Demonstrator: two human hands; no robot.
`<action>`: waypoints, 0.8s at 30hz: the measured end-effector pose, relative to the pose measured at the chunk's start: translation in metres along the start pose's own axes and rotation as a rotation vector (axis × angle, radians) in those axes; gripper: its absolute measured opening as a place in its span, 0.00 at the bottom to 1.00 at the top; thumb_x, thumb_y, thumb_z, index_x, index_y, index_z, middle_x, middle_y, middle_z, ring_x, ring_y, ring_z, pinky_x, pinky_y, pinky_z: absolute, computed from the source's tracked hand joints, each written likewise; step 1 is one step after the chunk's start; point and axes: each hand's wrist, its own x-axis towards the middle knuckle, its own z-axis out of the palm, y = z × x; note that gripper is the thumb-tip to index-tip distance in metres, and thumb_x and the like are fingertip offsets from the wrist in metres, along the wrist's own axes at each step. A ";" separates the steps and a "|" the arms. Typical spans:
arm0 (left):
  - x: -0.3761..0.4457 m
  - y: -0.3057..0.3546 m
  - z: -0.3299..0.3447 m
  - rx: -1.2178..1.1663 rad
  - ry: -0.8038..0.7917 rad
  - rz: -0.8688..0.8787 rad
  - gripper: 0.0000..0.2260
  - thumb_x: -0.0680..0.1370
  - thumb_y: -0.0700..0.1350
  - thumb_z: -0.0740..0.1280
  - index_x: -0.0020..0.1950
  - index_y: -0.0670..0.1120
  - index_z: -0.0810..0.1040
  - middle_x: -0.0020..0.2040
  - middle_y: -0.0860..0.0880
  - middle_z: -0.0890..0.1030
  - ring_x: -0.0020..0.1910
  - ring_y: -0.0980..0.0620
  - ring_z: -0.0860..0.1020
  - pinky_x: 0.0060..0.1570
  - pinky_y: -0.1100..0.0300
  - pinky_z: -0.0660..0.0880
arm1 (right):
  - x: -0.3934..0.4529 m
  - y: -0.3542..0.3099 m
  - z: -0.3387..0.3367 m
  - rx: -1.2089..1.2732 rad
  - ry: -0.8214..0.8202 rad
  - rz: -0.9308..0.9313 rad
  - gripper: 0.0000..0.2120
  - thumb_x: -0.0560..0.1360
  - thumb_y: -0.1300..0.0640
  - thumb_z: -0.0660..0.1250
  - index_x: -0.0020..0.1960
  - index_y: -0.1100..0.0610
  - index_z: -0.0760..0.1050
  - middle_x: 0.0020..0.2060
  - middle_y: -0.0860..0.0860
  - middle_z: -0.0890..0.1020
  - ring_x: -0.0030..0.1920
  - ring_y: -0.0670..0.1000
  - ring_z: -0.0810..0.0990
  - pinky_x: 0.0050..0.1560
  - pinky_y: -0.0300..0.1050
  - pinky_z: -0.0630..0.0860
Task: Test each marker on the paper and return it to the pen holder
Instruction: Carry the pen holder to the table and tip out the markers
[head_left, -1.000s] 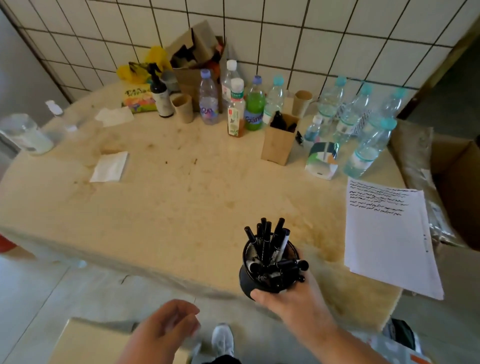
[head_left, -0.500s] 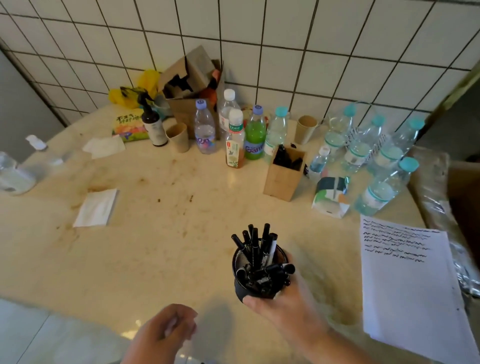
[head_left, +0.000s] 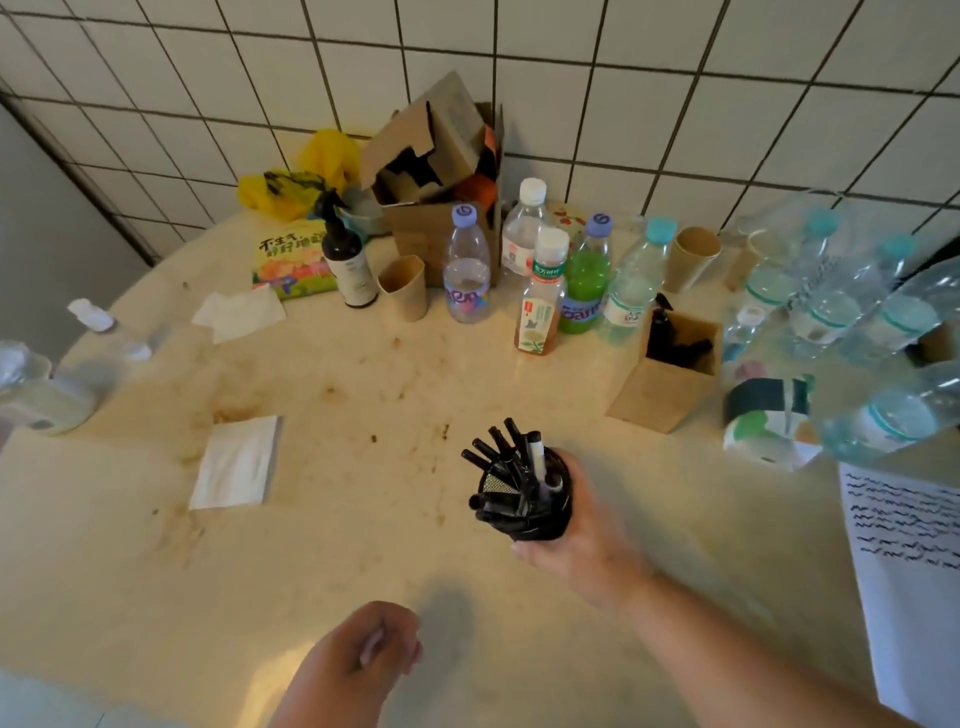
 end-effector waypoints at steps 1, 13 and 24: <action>0.008 0.000 -0.010 0.014 -0.023 0.008 0.09 0.78 0.42 0.67 0.43 0.56 0.81 0.39 0.52 0.85 0.33 0.58 0.77 0.47 0.61 0.74 | 0.010 -0.004 0.006 -0.027 0.014 0.019 0.43 0.60 0.47 0.77 0.65 0.25 0.59 0.63 0.37 0.76 0.60 0.43 0.79 0.60 0.47 0.76; 0.056 -0.018 -0.076 0.016 -0.177 0.026 0.06 0.77 0.36 0.67 0.42 0.42 0.81 0.37 0.48 0.85 0.27 0.63 0.75 0.36 0.72 0.70 | 0.090 -0.054 0.063 -0.574 0.009 0.137 0.40 0.64 0.46 0.71 0.74 0.42 0.59 0.65 0.47 0.72 0.67 0.54 0.71 0.65 0.56 0.73; 0.066 -0.034 -0.105 -0.099 -0.154 -0.009 0.05 0.78 0.36 0.68 0.44 0.42 0.81 0.38 0.45 0.86 0.30 0.61 0.77 0.37 0.69 0.73 | 0.115 -0.093 0.086 -0.962 -0.063 0.202 0.32 0.67 0.47 0.67 0.70 0.42 0.62 0.62 0.52 0.72 0.65 0.57 0.69 0.59 0.55 0.69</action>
